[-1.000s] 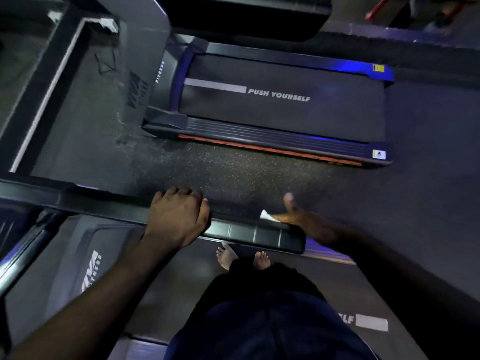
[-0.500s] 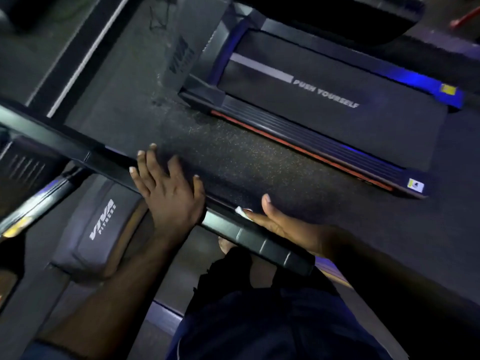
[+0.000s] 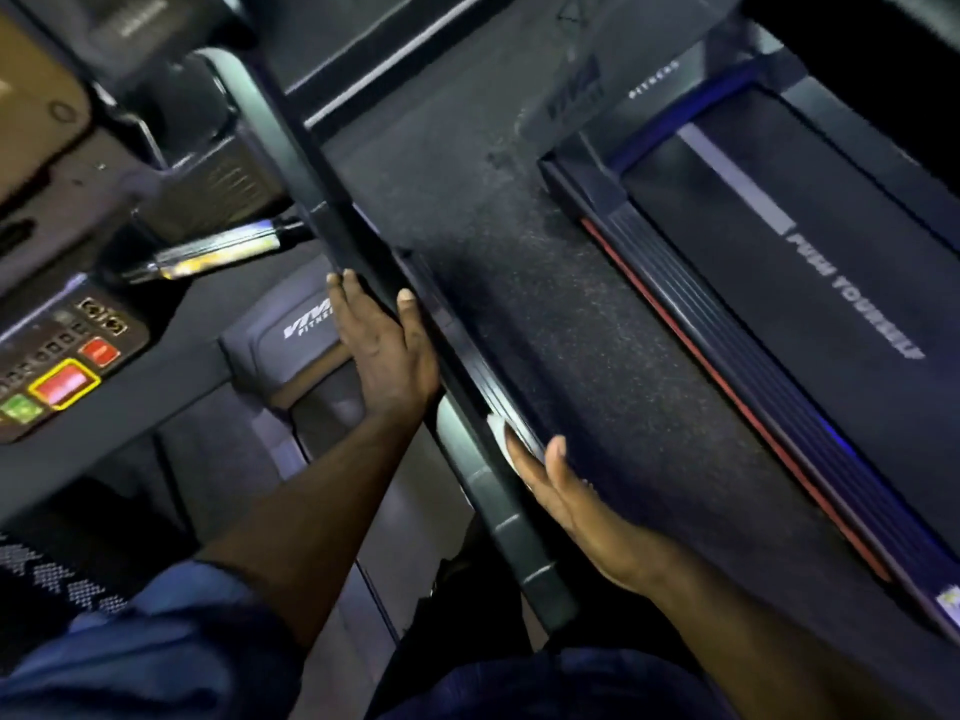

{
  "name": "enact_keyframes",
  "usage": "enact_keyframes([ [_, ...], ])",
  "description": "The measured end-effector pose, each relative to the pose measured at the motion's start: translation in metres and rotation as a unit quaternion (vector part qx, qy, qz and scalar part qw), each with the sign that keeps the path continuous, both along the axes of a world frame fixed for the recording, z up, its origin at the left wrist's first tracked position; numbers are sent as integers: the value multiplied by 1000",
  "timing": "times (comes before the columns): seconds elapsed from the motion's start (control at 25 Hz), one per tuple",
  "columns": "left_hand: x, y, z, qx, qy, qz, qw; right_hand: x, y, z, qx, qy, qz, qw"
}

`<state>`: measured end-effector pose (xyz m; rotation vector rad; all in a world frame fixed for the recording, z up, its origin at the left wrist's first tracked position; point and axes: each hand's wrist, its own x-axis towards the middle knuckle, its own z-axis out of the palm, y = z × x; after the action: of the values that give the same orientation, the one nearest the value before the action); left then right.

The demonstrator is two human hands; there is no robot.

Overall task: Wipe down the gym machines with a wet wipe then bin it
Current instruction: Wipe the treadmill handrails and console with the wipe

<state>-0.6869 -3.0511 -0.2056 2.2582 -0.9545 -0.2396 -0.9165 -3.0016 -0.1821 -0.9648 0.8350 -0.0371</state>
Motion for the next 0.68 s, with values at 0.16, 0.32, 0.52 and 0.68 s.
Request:
enact_keyframes([
  [0.16,-4,-2,7,25,46,34,998,32,-35,0,3,-36,38,999],
  [0.32,-3,1,9,28,57,24,998,49,-46,-5,14,-53,57,997],
  [0.52,3,2,3,-27,81,13,996,84,-79,-24,29,-53,61,996],
  [0.68,1,3,2,-38,97,31,994,101,-91,-33,8,-113,61,992],
])
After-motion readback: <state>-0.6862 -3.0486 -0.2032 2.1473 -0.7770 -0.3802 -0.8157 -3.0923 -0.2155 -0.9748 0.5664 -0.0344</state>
